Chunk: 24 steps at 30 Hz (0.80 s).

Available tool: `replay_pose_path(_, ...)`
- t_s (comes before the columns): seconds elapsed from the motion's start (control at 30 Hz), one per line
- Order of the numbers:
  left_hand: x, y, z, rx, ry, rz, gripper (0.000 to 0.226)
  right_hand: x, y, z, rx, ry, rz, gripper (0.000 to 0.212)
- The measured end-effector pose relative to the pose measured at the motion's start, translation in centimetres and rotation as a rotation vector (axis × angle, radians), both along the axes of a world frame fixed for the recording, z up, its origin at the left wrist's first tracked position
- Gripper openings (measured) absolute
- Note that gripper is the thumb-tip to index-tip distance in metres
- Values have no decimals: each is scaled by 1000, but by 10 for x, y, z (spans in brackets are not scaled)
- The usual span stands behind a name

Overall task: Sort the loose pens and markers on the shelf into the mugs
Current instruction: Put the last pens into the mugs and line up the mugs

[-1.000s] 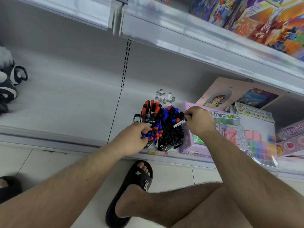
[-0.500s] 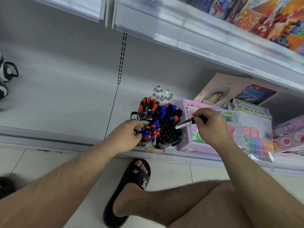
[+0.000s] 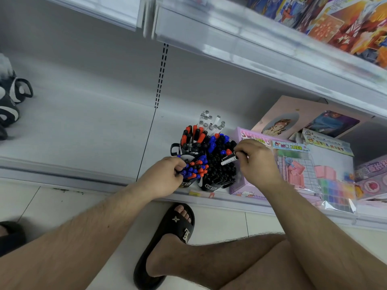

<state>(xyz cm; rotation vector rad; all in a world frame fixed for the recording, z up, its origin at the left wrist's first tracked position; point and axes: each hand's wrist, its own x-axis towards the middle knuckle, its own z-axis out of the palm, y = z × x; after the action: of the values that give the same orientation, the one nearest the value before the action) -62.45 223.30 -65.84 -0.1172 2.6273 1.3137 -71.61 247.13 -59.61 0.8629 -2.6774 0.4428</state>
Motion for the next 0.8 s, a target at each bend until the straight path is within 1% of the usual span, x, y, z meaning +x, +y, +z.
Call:
replay_pose_path(0.1,0,0,0,3,-1,3,38,-7,-11,-3,52,-29,-76,17)
replay_pose_path(0.2,-1,0,-1,11,1,7,37,-16,-16,3,113,-98,-262,18)
replay_pose_path(0.3,-3,-1,-1,25,4,24,36,-17,-20,12,160,-168,-382,22)
replay_pose_path(0.4,-4,-3,-3,36,2,31,36,-17,-28,17,126,-247,-464,27)
replay_pose_path(0.53,-4,-3,-4,43,-2,33,36,-19,-36,19,97,-297,-518,29)
replay_pose_path(0.67,-5,-3,-5,44,1,39,36,-21,-39,19,64,-326,-570,24)
replay_pose_path(0.8,-5,-4,-7,42,3,43,36,-32,-27,21,-14,-403,-735,16)
